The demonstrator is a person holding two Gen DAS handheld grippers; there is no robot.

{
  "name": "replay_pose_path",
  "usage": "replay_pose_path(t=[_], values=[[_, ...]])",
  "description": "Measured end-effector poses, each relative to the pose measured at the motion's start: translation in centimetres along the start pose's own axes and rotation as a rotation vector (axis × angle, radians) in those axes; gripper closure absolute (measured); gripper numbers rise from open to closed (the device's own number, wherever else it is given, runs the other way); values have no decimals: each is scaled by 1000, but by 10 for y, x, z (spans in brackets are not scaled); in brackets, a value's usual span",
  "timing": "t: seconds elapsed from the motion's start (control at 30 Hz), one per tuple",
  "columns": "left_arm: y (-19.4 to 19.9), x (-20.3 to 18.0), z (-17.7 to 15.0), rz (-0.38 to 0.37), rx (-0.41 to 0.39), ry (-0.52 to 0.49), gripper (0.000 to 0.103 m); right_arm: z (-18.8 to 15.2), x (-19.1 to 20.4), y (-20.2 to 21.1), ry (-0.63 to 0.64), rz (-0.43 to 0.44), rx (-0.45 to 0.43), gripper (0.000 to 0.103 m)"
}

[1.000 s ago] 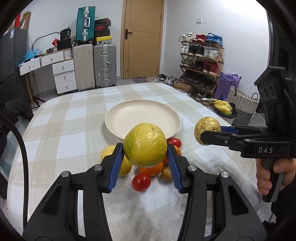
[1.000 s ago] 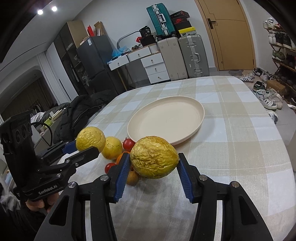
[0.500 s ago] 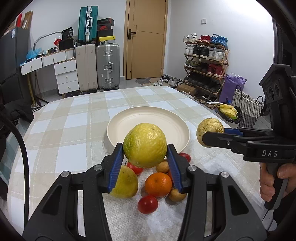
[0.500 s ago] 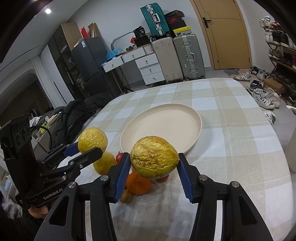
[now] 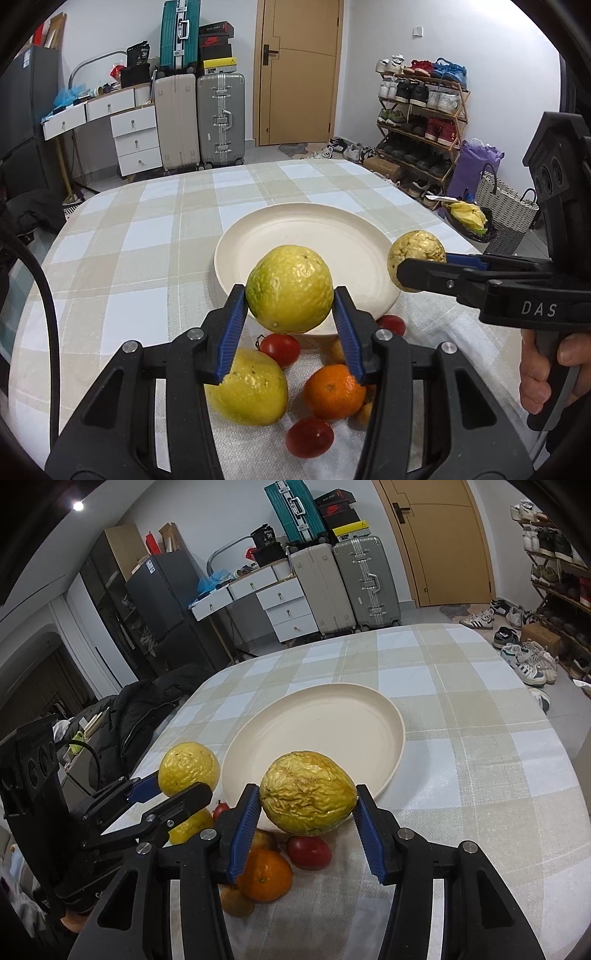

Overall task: Organize fruits
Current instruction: 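Carry the lemon and citron over the plate and release both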

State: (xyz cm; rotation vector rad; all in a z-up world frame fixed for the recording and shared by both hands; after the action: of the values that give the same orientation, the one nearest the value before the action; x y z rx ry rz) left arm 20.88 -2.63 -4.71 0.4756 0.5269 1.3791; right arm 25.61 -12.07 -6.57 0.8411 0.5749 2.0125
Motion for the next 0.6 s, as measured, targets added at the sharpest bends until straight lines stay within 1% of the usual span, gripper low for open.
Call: replay_pose_path(t=[0.27,0.4,0.6], values=[[-21,3,1,12,22,3,59,5,-7,-19,-30,-2,19,51],[-32,2,2,24,29,-12,59,6,-8,-24,-22,-13,23,51],[-44,2,2,21,47,-9,59,7,-16,-34,-38,-23,35,51]])
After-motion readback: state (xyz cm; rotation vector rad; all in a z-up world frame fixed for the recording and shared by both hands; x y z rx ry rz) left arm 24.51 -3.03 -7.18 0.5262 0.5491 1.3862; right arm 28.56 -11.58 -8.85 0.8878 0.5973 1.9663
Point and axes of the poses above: each gripper's, at about its wrist camera, not at the fingertips, and y roughly against the way its jaws point, x to its left, z to its top, the point moved 6 cm from there along -y, roughly the way its jaws point
